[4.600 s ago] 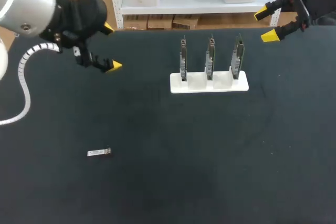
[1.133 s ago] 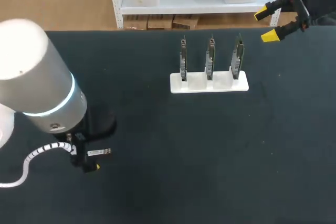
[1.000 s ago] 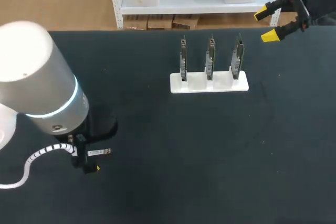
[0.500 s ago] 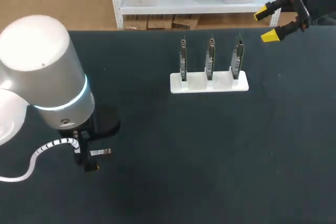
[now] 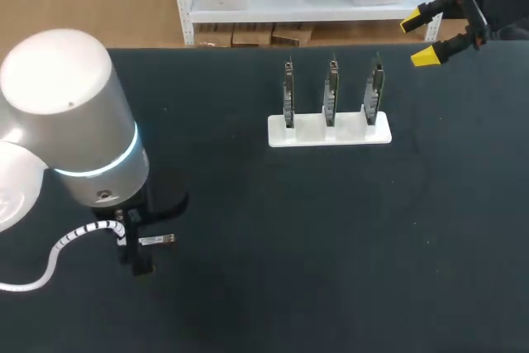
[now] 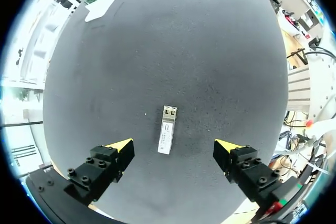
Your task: Pick up the optical module with the left hand, and insert it into the network port with the right hand.
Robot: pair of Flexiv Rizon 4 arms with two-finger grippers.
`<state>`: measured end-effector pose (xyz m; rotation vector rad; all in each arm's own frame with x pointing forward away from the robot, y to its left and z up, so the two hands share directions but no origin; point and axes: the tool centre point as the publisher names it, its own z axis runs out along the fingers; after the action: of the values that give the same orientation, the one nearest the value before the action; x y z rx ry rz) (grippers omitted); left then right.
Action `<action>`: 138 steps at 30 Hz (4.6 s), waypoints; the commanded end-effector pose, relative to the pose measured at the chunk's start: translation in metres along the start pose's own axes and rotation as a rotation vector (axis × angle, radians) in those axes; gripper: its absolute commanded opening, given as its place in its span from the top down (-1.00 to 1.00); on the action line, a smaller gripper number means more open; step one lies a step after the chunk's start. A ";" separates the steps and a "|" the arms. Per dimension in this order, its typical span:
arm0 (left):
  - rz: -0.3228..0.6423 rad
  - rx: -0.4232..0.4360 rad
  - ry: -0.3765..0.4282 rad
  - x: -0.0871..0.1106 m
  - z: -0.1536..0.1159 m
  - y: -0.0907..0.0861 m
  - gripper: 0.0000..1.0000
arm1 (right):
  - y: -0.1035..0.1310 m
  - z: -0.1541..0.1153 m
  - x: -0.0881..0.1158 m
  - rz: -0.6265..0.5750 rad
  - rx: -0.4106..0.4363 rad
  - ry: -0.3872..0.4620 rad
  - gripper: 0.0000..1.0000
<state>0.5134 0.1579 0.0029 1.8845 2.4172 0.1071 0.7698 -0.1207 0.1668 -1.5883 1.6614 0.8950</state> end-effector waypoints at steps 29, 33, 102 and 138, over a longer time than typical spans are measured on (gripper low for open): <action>0.000 0.046 0.008 0.001 0.010 0.003 -1.00 | 0.001 0.000 0.000 -0.001 0.004 0.000 -1.00; -0.005 0.048 0.010 0.002 0.012 0.003 -1.00 | 0.001 0.000 0.000 -0.001 0.004 0.000 -1.00; -0.002 0.041 -0.006 -0.001 0.017 0.008 1.00 | 0.001 0.000 0.000 -0.001 0.004 0.000 -1.00; -0.056 -0.173 -0.589 -0.065 -0.127 0.124 1.00 | 0.001 0.000 0.000 -0.001 0.004 0.000 -1.00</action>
<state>0.6388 0.1200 0.1438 1.5185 2.0308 -0.1643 0.7698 -0.1207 0.1668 -1.5883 1.6615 0.8950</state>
